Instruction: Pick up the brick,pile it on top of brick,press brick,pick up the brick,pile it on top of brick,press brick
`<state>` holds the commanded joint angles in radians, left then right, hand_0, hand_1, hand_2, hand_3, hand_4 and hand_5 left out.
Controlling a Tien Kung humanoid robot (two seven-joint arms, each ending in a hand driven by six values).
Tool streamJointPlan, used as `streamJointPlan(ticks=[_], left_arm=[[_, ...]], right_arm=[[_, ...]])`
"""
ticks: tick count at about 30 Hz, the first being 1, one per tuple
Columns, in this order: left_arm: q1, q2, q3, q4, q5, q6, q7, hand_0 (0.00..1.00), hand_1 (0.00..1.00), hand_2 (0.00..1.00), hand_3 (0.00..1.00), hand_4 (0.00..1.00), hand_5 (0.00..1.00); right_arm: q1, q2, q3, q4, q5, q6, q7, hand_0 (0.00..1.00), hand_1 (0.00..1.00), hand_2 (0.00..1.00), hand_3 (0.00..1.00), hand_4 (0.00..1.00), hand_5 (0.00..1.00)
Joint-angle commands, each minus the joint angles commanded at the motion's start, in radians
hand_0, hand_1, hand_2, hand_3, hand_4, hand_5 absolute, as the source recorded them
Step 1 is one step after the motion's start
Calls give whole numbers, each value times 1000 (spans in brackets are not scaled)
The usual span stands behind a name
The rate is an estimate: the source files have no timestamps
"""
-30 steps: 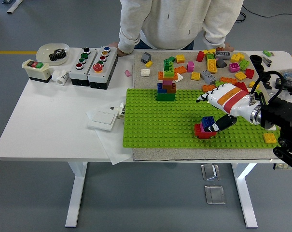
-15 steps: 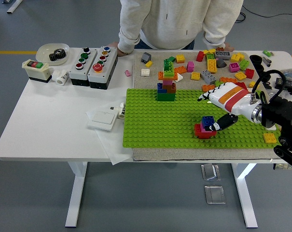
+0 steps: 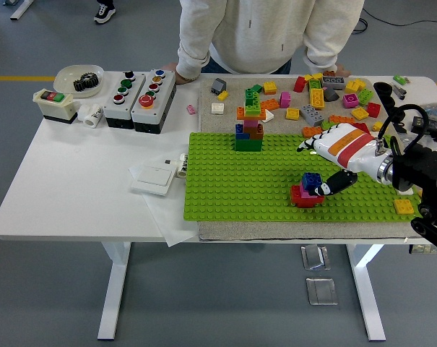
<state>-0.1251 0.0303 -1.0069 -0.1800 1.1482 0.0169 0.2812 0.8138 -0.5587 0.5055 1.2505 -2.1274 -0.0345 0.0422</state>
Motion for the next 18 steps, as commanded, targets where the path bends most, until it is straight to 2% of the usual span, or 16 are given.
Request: streamJointPlan(ticks=[6,8,11,18], left_arm=[[1,0,-4,0,5,-1,1,781,718,660,563,591,608],[2,0,-7,0,9,-1,1,781,718,659,563,591,608],[2,0,-7,0,8,-1,1,781,718,659,563,591,608],[7,-1,-15,0,18,-1,2,779,718,660,564,591,608]], right_arm=[[-4,-12,2,28,3,-1,-1,650,665,748,812,998,507],[-18,-26,24,67,13,-8,-6,650,664,749,813,998,504],[-31,-38,41,90,26,-16,-11,650,664,749,813,998,504],[-96,-81,102,160,148,-55,-49,658,673,752,808,998,505]])
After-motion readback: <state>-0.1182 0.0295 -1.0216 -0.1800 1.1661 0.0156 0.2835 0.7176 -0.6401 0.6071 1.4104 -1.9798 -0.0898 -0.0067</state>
